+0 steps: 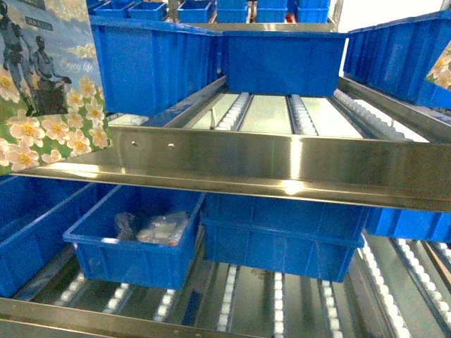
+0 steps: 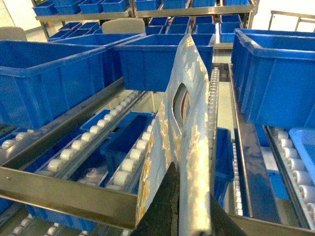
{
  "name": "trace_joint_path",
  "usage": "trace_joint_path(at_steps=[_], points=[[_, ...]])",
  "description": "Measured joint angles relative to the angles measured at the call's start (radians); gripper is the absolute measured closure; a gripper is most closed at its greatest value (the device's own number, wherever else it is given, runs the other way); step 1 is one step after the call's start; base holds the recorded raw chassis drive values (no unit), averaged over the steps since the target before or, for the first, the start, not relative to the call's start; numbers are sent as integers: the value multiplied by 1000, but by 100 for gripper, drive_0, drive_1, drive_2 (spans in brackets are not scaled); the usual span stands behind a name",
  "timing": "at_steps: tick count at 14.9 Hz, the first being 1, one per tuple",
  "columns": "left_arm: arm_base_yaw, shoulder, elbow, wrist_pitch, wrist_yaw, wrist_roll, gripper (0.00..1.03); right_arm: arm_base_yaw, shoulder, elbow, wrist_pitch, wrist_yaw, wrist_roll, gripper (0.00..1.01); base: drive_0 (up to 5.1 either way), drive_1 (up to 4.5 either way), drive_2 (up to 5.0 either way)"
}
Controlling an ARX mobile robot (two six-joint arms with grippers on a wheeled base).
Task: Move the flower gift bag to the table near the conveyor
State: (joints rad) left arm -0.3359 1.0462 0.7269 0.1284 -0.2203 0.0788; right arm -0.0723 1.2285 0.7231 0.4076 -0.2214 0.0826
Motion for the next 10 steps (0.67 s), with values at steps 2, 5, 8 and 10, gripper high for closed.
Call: trace_joint_path(at_steps=[2,5,8,10], points=[[0,0,0,-1,0,0,101,0,0,0,-3,0,0,99,-481,119,355],[-1,0,0,-3,0,0,101,0,0,0,-3,0,0,99,-481,119,355],[-1,0,0,-2,0,0,101,0,1,0,-4,0,0,99,-481,119,355],[-1,0,0,-1,0,0,101,0,1,0,-4,-1,0,99,-481,119,355]])
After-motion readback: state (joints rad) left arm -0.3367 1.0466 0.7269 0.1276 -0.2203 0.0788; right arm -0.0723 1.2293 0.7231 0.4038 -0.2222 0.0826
